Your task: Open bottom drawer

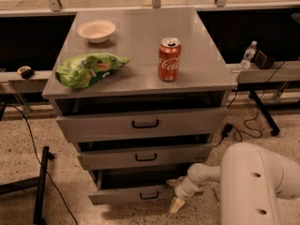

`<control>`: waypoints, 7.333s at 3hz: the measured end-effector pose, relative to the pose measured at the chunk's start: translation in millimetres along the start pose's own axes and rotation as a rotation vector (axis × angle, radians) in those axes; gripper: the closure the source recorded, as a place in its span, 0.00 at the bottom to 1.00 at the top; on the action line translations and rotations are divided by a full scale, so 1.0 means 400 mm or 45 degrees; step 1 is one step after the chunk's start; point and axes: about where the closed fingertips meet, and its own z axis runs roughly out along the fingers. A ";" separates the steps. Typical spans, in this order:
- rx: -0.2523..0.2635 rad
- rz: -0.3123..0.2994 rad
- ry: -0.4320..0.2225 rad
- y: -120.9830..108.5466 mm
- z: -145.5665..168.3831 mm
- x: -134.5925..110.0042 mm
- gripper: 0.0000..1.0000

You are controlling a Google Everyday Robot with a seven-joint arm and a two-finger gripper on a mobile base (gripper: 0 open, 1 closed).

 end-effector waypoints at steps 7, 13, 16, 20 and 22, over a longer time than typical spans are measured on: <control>0.168 -0.009 -0.160 -0.075 -0.119 -0.107 0.65; -0.204 -0.075 -0.175 0.093 0.014 -0.111 1.00; 0.021 -0.143 -0.174 -0.006 -0.087 -0.196 1.00; -0.118 -0.062 -0.109 0.011 0.068 -0.058 1.00; -0.332 -0.039 -0.058 0.147 0.021 -0.084 1.00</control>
Offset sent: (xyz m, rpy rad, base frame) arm -0.0923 -0.0145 0.0322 -0.0929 0.1090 0.0388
